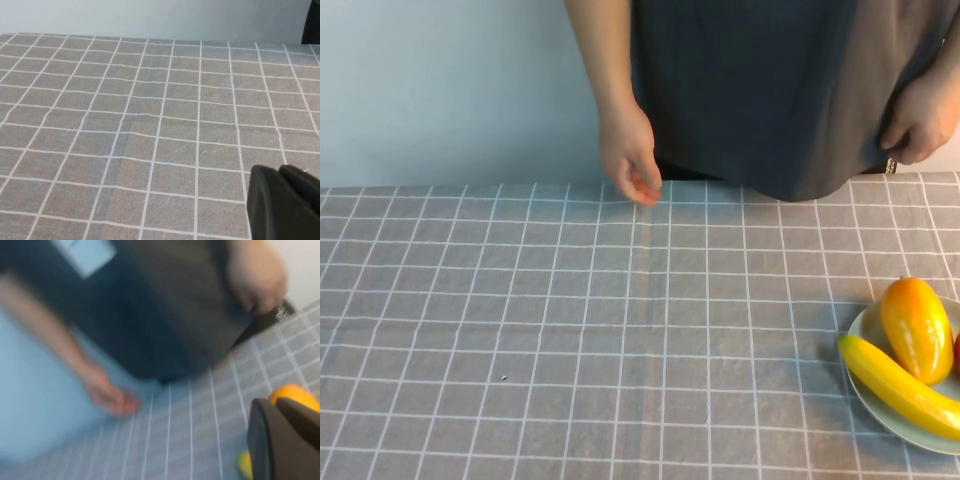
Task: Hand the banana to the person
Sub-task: Pick up the banana
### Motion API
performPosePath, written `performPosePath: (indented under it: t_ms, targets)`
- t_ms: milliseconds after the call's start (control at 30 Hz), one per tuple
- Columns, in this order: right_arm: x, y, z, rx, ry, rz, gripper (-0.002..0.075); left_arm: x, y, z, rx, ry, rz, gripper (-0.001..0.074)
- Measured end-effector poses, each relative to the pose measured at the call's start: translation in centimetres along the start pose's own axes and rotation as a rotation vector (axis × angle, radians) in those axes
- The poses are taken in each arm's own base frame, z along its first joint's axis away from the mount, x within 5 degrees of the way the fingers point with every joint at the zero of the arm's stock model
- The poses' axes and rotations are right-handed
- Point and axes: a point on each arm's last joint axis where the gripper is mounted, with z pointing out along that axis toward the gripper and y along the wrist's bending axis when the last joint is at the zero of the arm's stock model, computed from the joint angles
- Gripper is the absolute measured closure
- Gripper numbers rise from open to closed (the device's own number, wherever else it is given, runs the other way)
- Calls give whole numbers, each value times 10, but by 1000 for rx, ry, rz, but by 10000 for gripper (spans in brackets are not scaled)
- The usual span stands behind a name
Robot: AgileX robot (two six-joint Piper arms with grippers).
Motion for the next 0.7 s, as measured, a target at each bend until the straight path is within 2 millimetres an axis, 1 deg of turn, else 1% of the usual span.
performPosePath:
  t_ms: [67,167,267,333,433,533,600,700]
  targets:
    - [-10,13,-1,5,83,-66,735,0,0,0,0,0,0,735]
    - [-25,28,4,79,300,-187,735,0,0,0,0,0,0,735]
    - [-39,33,15,201,560,-290,735,0,0,0,0,0,0,735]
    - [-53,35,23,268,691,-360,735,0,0,0,0,0,0,735]
    - [-65,41,43,277,855,-434,735,0,0,0,0,0,0,735]
    - [-67,49,71,236,979,-503,735,0,0,0,0,0,0,735]
    - [-65,56,88,209,1047,-563,735,0,0,0,0,0,0,735]
    - [-52,62,114,184,1161,-676,735,0,0,0,0,0,0,735]
